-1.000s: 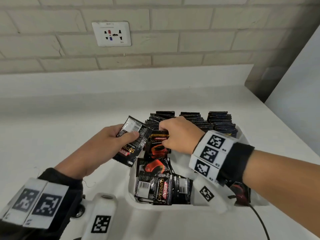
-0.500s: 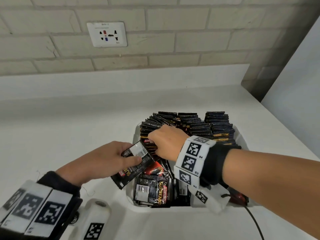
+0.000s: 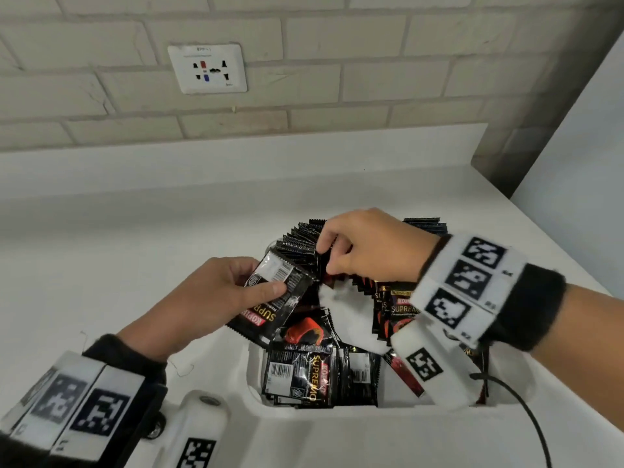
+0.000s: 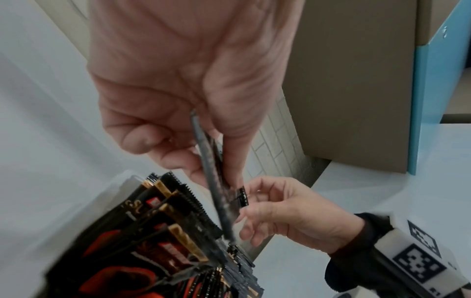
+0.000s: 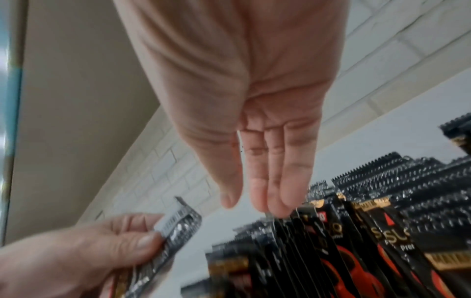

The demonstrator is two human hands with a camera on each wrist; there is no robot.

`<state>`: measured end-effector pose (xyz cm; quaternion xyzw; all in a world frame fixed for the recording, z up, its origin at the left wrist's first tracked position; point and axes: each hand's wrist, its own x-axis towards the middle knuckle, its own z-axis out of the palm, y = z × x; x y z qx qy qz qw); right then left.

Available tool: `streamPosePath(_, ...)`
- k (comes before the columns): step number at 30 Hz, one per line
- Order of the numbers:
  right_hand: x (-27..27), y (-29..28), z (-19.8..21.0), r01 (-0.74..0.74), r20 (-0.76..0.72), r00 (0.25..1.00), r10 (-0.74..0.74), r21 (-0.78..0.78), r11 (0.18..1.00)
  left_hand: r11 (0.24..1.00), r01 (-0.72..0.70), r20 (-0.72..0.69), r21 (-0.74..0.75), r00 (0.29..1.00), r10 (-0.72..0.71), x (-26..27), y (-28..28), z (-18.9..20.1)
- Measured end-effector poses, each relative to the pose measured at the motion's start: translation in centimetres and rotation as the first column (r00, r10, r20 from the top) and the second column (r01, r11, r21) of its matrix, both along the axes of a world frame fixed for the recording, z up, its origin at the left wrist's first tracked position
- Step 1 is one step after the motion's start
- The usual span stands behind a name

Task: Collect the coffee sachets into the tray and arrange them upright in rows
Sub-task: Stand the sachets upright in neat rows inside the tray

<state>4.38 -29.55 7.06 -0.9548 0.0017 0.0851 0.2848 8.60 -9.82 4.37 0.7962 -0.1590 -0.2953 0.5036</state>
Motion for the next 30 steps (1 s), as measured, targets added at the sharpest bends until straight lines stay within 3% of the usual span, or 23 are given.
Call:
streamPosePath(3,-1.7,-0.7,1.0,0.037,0.051,0.997,-0.056,0.313,0.949,0.995,-0.021,-0.012,-0.102,1.000,0.020,-0.7,-1.1,0.5)
streamPosePath(5,-3.1,-1.0,1.3,-0.053,0.101,0.995,0.015,0.391,0.919,0.987,-0.012,-0.069,-0.161,0.998,0.000,-1.3,-1.9,0.9)
streamPosePath(9,-5.0,-1.7,0.9,-0.309,0.309,0.912,0.269,0.085,0.947,0.977,0.014,-0.152,-0.214,0.987,-0.047,-2.3,-3.4,1.5)
streamPosePath(15,-6.6,-3.8,1.2,-0.321,0.440,0.823,0.358,-0.159,0.934,0.952,0.036,-0.260,-0.304,0.958,-0.119,-3.0,-5.2,2.1)
streamPosePath(18,-7.0,-4.6,1.6,-0.274,0.562,0.792,0.238,-0.021,0.962,0.940,0.048,-0.278,-0.337,0.949,-0.148,-3.6,-6.2,2.4)
streamPosePath(20,-7.3,-5.2,1.8,-0.185,0.568,0.819,0.076,0.137,0.973,0.943,0.040,-0.250,-0.329,0.960,-0.128,-3.7,-6.8,2.5)
streamPosePath(24,-8.5,-6.9,1.9,0.015,0.351,0.913,-0.209,0.482,0.876,0.948,0.035,-0.152,-0.316,0.985,-0.087,-3.6,-7.4,2.2)
streamPosePath(28,-9.4,-7.4,1.5,0.151,0.185,0.935,-0.303,0.566,0.810,0.969,0.101,0.037,-0.225,0.995,-0.095,-4.6,-8.3,1.8)
streamPosePath(30,-9.5,-7.3,1.2,0.181,0.160,0.926,-0.342,0.606,0.775,0.974,0.070,0.052,-0.218,0.997,-0.060,-5.0,-9.0,1.7)
